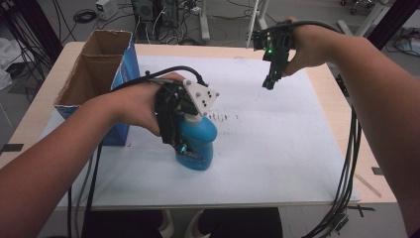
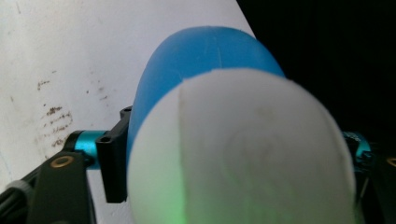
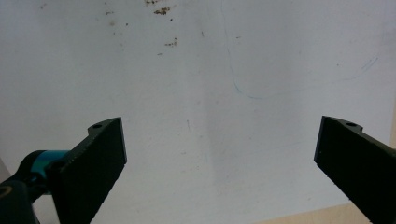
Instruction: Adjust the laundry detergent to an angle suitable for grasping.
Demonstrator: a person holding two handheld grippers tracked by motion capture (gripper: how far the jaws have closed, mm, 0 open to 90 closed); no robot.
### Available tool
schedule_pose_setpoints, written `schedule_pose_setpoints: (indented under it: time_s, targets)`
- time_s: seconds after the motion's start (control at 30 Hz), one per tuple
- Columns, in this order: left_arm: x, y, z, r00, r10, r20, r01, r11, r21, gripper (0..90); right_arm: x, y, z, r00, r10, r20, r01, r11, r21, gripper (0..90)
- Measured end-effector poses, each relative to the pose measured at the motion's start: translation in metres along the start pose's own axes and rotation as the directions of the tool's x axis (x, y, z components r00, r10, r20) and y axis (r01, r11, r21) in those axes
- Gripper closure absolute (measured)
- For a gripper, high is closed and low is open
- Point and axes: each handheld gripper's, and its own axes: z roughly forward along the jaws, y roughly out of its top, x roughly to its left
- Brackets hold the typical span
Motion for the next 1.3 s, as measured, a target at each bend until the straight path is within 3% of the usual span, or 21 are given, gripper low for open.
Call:
schedule_pose_setpoints:
  time_s: [0.23,0.33,0.63,0.8,1.1,1.2,1.23,1.3]
  targets:
    - [-0.002,-0.004,-0.008,0.9983,-0.049,-0.032,0.050,0.9986,0.018,20.7,0.000,0.001,-0.001,1.0000,-0.003,0.000,0.003,1.000,-0.005,1.5]
    - [-0.004,-0.005,-0.011,0.9948,-0.077,-0.067,0.081,0.9958,0.044,8.5,0.000,0.001,-0.001,1.0000,-0.009,0.000,0.009,1.000,-0.008,1.5]
    - [-0.010,-0.006,-0.033,0.9893,-0.111,-0.094,0.120,0.9886,0.091,8.0,0.000,0.003,-0.001,1.0000,-0.007,-0.001,0.007,1.000,-0.016,1.5]
    - [-0.008,-0.011,-0.048,0.9815,-0.152,-0.116,0.167,0.9769,0.133,6.6,-0.001,0.002,-0.001,0.9999,-0.011,-0.001,0.011,1.000,-0.023,1.5]
    - [0.001,-0.017,-0.068,0.9652,-0.218,-0.144,0.247,0.9419,0.228,2.0,-0.002,0.003,-0.001,1.0000,-0.003,-0.008,0.003,1.000,-0.021,1.5]
    - [0.004,-0.018,-0.072,0.9619,-0.233,-0.143,0.262,0.9353,0.238,2.0,-0.002,0.003,0.000,0.9999,-0.011,-0.008,0.011,1.000,-0.021,1.5]
    - [0.009,-0.019,-0.075,0.9574,-0.247,-0.149,0.278,0.9282,0.247,2.0,-0.002,0.003,0.000,0.9999,-0.013,-0.010,0.013,1.000,-0.021,1.5]
    - [0.013,-0.019,-0.079,0.9531,-0.262,-0.151,0.294,0.9215,0.254,1.6,-0.003,0.003,0.001,0.9998,-0.014,-0.011,0.014,1.000,-0.022,1.5]
